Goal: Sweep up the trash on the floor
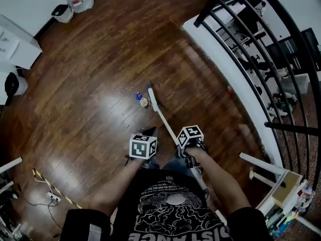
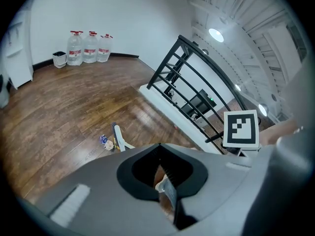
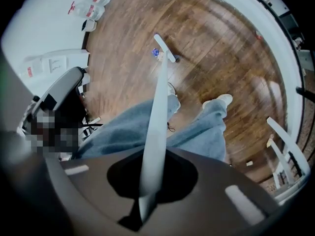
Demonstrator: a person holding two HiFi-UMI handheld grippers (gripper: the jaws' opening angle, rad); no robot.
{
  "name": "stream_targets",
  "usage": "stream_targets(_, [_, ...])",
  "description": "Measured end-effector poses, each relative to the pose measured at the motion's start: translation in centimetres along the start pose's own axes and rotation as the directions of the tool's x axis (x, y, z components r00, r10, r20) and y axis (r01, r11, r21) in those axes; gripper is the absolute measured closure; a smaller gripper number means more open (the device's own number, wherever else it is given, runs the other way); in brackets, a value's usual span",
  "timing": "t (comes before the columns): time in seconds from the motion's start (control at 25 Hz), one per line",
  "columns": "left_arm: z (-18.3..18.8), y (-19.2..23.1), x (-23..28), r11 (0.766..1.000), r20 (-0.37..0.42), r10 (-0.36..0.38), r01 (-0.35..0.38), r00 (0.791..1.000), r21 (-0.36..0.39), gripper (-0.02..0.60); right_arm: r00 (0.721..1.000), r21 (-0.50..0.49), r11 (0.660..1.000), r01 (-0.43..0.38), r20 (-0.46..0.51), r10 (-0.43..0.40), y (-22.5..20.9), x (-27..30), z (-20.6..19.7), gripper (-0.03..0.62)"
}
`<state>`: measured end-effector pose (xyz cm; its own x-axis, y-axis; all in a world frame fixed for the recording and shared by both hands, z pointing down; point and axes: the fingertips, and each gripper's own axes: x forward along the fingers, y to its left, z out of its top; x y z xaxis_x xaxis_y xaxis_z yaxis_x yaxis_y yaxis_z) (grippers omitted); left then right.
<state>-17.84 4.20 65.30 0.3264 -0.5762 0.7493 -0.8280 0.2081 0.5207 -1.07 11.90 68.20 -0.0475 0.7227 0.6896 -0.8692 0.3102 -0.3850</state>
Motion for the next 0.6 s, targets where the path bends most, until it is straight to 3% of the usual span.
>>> stream_targets(0.32, [1.6, -0.1, -0.3, 1.0, 0.029, -0.014, 0.014, 0.999, 0.021, 0.577, 0.998, -0.007, 1.0, 0.03, 0.052, -0.03, -0.9, -1.2, -0.5, 0.594])
stream_targets(0.6, [5.1, -7.1, 3.1, 0.984, 0.015, -0.096, 0.093, 0.995, 0.149, 0.577, 0.977, 0.076, 0.997, -0.001, 0.214, -0.015, -6.9, -7.3, -0.4, 0.594])
